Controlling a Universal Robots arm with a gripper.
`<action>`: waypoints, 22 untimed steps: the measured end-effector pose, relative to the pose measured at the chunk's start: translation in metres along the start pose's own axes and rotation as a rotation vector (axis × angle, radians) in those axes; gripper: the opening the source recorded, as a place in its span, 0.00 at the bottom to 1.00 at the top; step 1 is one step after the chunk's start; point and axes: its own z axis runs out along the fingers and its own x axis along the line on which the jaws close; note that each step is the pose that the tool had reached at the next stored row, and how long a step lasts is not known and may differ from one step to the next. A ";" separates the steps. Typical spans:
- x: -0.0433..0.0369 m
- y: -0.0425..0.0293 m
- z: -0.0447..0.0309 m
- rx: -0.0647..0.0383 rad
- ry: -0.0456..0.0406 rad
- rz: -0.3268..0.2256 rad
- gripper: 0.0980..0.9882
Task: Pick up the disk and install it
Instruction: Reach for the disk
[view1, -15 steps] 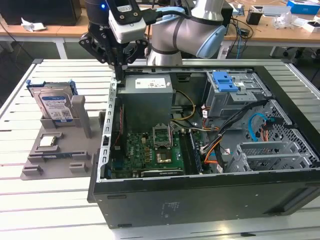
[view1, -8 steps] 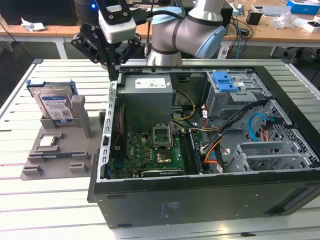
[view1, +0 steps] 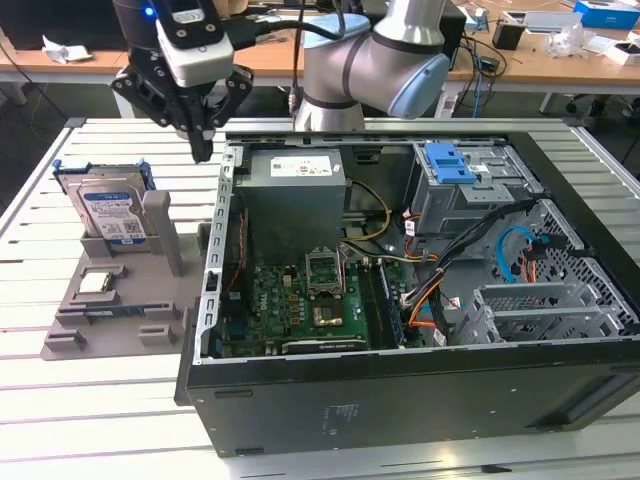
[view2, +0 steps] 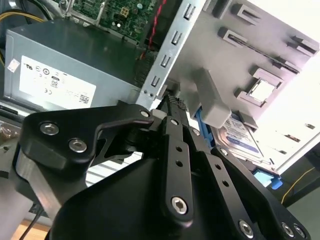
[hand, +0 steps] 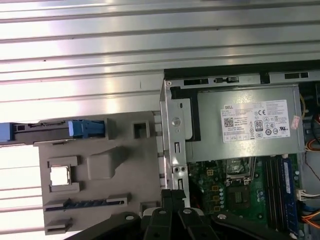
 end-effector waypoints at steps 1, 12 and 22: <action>0.0043 -0.0002 -0.0001 0.000 -0.0001 0.000 0.01; 0.0511 0.0025 0.0001 0.000 -0.0001 0.000 0.01; 0.1055 -0.0005 0.0003 0.000 -0.0001 0.000 0.01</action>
